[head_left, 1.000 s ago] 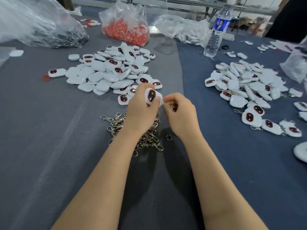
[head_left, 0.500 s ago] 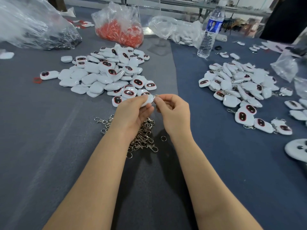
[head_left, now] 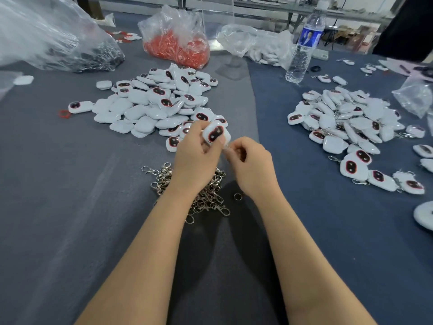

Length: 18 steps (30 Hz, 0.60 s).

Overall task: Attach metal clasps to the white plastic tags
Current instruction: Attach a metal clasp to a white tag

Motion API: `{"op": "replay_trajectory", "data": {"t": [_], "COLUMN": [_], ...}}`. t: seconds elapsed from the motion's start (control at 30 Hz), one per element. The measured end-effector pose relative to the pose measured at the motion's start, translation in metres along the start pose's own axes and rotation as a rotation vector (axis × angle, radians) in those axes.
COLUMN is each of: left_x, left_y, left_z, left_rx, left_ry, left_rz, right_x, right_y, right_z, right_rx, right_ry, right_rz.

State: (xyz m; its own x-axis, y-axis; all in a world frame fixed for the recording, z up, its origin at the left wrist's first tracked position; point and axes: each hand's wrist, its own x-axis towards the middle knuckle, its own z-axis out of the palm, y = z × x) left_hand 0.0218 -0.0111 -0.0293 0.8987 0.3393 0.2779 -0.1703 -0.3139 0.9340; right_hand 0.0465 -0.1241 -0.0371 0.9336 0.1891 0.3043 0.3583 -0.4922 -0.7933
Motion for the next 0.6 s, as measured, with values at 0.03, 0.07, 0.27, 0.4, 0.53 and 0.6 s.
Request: {"op": "replay_trajectory", "data": {"t": [0.03, 0.07, 0.27, 0.4, 0.53, 0.6], "left_x": [0.0011, 0.0021, 0.0056, 0.0046, 0.0043, 0.0039], "left_y": [0.0015, 0.0030, 0.0093, 0.0105, 0.0101, 0.0101], "left_z": [-0.0001, -0.0004, -0.0038, -0.0078, -0.0087, -0.0086], "left_rx": [-0.170, -0.312, -0.824, -0.937, -0.964, -0.968], "left_ry": [0.032, 0.056, -0.021, -0.056, -0.099, -0.100], "left_rz": [-0.085, -0.175, -0.552, -0.680, -0.727, -0.727], "right_x": [0.0005, 0.0006, 0.0003, -0.0004, -0.0022, -0.0022], "right_y": [-0.0020, -0.0043, -0.0084, -0.0087, -0.0090, -0.0090], "right_z": [0.0016, 0.0034, 0.0096, 0.0103, 0.0090, 0.0065], "right_rx": [0.103, 0.194, 0.427, 0.344, 0.296, 0.240], "right_ry": [0.020, 0.030, 0.153, 0.211, 0.235, 0.223], "right_rz": [0.037, 0.063, 0.079, 0.047, 0.042, 0.014]}}
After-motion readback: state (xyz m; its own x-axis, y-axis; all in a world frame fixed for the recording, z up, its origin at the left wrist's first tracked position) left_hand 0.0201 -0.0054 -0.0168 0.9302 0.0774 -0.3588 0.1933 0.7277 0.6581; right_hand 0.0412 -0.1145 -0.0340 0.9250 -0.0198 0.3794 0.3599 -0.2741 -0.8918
